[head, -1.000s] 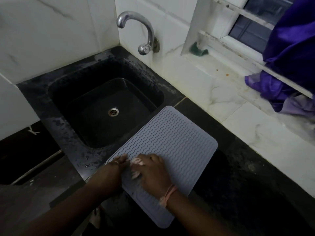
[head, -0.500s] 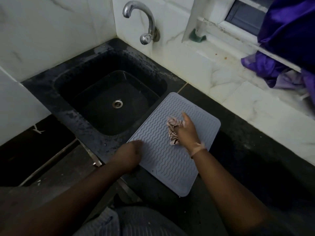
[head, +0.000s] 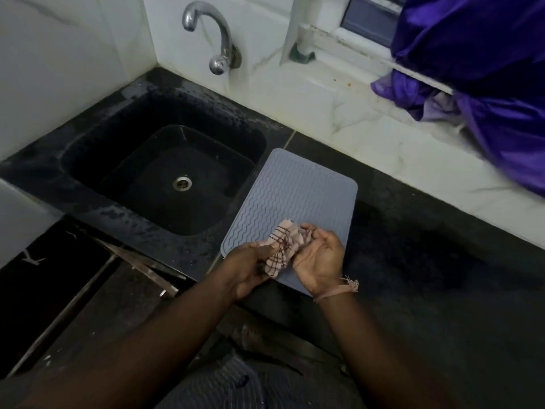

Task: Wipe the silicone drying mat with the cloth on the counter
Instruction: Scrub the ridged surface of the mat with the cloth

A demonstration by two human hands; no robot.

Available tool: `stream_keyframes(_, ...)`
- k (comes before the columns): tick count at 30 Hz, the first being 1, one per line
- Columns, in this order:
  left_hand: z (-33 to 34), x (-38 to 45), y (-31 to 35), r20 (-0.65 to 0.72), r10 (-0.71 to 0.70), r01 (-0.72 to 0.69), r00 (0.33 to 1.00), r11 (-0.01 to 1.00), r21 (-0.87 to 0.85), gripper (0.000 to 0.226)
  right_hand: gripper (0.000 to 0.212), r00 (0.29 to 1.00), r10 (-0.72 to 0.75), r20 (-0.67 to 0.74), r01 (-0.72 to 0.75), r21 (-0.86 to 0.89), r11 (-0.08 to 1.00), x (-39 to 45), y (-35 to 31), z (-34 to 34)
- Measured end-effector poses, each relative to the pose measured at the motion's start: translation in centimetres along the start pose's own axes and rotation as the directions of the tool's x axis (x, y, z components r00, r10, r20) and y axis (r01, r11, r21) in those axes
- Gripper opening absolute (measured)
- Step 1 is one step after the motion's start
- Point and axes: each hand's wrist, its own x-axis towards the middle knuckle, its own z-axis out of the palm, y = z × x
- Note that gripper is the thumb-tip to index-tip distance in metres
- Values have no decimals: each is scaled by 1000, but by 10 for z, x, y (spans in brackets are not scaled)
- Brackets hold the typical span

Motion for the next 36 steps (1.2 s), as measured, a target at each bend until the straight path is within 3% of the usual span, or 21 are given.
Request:
stream_keyframes(4, -6, -5, -10, -27, 104, -106, 994, 993, -61, 39, 57, 995, -5, -99, -18, -234, 972, -26, -3, -15)
stream_keyframes(8, -1, -9, -16, -9, 180, -180, 984, 981, -70, 28, 49, 1000, -29, -11, 18, -568, 823, -42, 1, -24)
stream_keyframes(12, -1, -8, -13, -39, 279, -270, 959, 950, 157, 31, 39, 998, -28, 60, 66, -832, 551, -47, -7, -30)
stream_keyframes(15, 0, -9, -16, -13, 302, -282, 953, 903, 324, 33, 48, 999, 16, 51, 37, -866, 498, -44, -10, -35)
stream_keyframes(18, 4, -8, -21, 15, 328, -303, 945, 852, 428, 32, 69, 996, -68, 59, 84, -881, 466, -43, -5, -38)
stream_keyframes(20, 7, -5, -21, 0, 344, -305, 939, 833, 461, 32, 91, 986, -120, 113, 145, -943, 299, -42, -3, -39)
stream_keyframes(24, 11, 1, -21, -52, 382, -309, 923, 814, 492, 25, 75, 907, -136, 399, 384, -915, -122, -37, -3, -40)
stream_keyframes(26, 14, 6, -19, -95, 382, -295, 919, 829, 475, 25, 71, 890, -101, 446, 400, -866, -301, -35, -6, -39)
stream_keyframes(28, 17, 13, -17, -128, 382, -290, 915, 845, 448, 25, 78, 897, -82, 434, 369, -838, -402, -30, -10, -41)
stream_keyframes(31, 19, 23, -18, -139, 352, -274, 926, 877, 394, 24, 86, 897, -13, 442, 391, -807, -443, -19, -17, -49)
stream_keyframes(34, 18, 32, -21, -138, 319, -264, 937, 911, 316, 22, 74, 866, 75, 494, 491, -812, -317, -4, -24, -55)
stream_keyframes(36, 17, 35, -22, -176, 338, -267, 924, 903, 336, 20, 66, 853, 132, 505, 520, -802, -295, 5, -22, -57)
